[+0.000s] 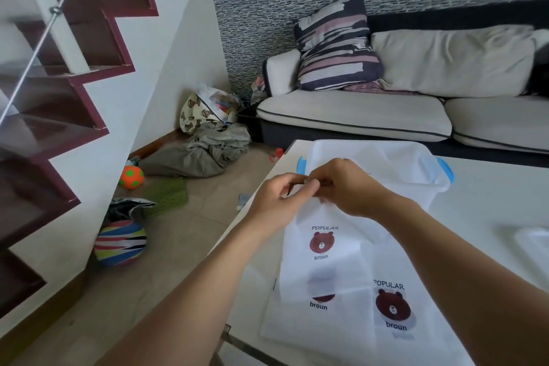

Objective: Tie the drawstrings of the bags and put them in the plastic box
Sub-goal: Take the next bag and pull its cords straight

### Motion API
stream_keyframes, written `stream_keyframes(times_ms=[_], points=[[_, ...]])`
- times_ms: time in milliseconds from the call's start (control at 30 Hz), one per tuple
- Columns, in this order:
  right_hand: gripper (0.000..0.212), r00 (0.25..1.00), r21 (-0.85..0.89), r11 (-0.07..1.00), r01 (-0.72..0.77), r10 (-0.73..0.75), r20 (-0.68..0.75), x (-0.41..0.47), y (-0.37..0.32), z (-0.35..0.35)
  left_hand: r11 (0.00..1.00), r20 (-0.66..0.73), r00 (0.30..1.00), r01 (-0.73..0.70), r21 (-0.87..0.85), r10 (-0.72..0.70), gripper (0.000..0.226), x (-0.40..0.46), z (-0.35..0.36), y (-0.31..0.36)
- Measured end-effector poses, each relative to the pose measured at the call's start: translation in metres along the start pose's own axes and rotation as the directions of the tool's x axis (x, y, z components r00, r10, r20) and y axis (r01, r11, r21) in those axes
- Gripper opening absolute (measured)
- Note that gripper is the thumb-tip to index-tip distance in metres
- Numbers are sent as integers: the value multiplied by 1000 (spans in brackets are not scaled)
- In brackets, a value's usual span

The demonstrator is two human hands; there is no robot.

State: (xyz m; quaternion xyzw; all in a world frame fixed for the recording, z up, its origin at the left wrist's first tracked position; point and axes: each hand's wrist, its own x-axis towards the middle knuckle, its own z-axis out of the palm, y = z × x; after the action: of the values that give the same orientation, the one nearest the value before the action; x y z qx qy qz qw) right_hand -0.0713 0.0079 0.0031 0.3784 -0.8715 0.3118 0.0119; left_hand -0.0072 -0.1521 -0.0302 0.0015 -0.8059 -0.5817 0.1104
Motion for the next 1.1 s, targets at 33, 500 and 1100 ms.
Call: stream_keyframes(times_ms=[33,500,1100], points=[[41,999,45,999,13,-11,-31,-1,1,1,999,-8,999,-39,17,39,14,1,-2,2],[42,964,408,888,-213,259,-60,-12,21,-23,914,-426,870,63,-401,-247,12,13,-32,10],[41,825,994,-16,-104,557,95,-10,33,-9,651,-265,791,209,-730,-552,41,16,-40,15]])
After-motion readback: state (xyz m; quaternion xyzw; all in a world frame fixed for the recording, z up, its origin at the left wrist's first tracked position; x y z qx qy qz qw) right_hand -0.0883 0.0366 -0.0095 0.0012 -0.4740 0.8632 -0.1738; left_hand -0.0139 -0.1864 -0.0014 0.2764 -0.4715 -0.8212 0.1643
